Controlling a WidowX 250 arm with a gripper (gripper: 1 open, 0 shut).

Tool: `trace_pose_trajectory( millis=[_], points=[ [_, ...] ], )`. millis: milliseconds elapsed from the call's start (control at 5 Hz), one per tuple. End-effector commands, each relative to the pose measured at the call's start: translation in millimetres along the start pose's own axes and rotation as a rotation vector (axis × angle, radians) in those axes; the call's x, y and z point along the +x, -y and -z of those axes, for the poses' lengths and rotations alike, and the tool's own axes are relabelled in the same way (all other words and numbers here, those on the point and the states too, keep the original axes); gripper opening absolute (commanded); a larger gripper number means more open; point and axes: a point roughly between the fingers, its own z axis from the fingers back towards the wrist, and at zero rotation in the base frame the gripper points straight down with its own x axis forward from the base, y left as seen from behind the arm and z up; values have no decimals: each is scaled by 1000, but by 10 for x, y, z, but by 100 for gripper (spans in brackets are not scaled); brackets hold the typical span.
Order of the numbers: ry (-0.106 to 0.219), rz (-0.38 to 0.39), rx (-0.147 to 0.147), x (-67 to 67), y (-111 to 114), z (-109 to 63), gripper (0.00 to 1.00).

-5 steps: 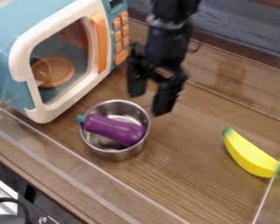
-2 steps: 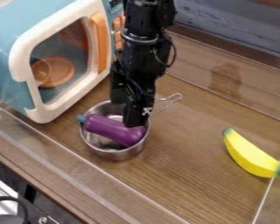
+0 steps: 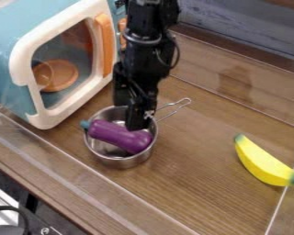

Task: Remove the eggplant from inside the silver pot and put it on the table

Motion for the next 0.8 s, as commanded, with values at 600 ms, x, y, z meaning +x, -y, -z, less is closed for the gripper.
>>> trace_pose_trajectory(
  millis=[600],
  points=[
    [55, -3, 45, -42, 66, 254, 100]
  ],
)
